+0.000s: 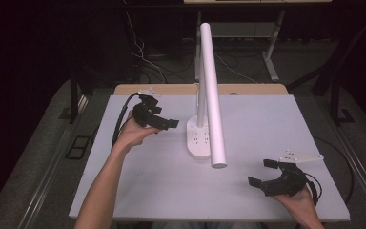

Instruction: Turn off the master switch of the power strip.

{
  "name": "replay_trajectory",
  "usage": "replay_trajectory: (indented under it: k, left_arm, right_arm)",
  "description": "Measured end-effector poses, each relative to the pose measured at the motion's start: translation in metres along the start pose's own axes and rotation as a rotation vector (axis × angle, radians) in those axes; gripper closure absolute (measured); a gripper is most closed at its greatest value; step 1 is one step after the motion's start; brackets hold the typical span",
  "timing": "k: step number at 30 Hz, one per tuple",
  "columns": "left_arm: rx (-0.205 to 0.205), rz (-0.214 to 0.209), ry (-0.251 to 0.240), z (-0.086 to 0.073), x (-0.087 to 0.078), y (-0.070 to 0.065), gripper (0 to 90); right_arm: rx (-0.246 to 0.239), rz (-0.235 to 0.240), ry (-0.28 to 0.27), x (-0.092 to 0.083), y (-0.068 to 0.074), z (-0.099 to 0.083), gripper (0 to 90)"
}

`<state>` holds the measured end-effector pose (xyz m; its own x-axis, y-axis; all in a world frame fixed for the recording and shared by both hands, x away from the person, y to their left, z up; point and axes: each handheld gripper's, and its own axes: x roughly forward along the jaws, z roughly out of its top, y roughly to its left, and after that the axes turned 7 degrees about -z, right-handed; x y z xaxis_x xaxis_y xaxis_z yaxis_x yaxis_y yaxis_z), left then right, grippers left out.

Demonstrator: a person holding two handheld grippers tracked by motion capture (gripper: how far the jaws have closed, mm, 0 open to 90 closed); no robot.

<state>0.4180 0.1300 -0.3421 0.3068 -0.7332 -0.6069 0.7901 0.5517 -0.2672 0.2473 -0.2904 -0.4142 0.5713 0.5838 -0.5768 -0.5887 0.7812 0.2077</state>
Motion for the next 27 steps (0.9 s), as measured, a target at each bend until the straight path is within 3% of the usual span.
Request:
replay_trajectory:
  k: [19, 27]
  left_arm:
    - [-0.008, 0.005, 0.028, 0.0, 0.021, 0.014, 4.4]
    - [-0.027, -0.008, 0.032, -0.001, 0.032, 0.013, 10.3]
  right_arm:
    - [-0.001, 0.001, 0.0, 0.001, -0.001, 0.0, 0.1]
    - [-0.005, 0.001, 0.006, 0.002, 0.0, -0.001, 0.1]
